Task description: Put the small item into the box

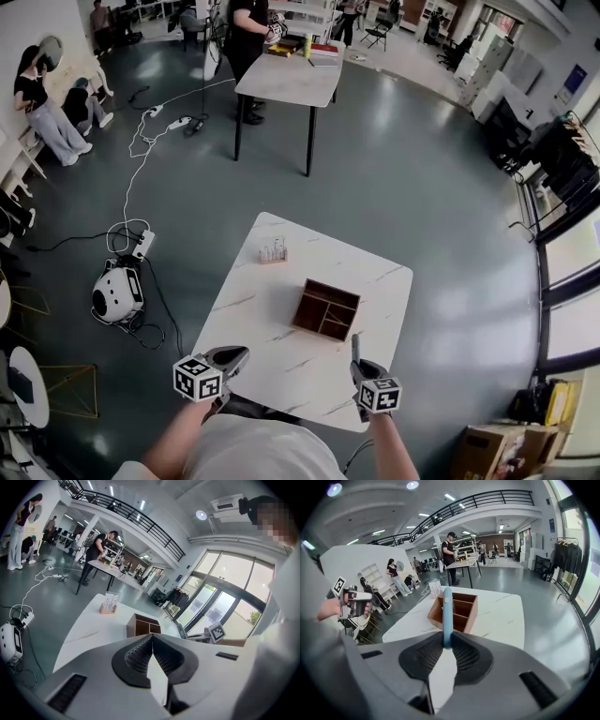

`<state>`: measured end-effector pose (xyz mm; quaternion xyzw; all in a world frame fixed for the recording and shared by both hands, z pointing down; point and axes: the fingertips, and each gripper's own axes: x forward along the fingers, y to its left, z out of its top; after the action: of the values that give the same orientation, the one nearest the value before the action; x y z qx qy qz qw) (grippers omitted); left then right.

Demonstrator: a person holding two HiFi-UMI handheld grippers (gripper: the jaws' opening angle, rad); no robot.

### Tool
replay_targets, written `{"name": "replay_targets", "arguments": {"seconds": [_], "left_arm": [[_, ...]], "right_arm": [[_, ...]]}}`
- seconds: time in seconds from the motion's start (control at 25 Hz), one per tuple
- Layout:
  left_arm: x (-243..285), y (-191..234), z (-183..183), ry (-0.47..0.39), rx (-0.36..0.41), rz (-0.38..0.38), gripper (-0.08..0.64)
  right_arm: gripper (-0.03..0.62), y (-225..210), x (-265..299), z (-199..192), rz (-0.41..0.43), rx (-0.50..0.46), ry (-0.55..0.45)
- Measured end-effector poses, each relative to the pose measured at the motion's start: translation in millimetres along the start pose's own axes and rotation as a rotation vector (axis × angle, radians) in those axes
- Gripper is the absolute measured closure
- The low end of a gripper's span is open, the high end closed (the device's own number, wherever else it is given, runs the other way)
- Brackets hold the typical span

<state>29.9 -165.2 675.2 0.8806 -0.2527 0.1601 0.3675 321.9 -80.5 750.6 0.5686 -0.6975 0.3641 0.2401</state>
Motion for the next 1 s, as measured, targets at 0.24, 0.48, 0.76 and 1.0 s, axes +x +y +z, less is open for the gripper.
{"name": "replay_targets", "arguments": {"seconds": [0.24,0.48,0.76,1.0], "left_arm": [[20,22,9,0.018,-0.023,-0.034,0.546],[46,31,10,0.055,-0.032,-0.086,0.546],[69,41,11,0.087,-0.046,-0.118,0.546],[91,37,1,0.123,-0.066,-0.157,0.546]], "right_arm": [[0.515,-1,29,8,-0.027,-0.103,0.096],[0.515,-2,64,8,-0.038,-0.175,0.199],[0.515,-4,87,2,-0.024,-0.212,0.296],[0.515,-6,99,-3,-0.028,-0.311,0.383]]}}
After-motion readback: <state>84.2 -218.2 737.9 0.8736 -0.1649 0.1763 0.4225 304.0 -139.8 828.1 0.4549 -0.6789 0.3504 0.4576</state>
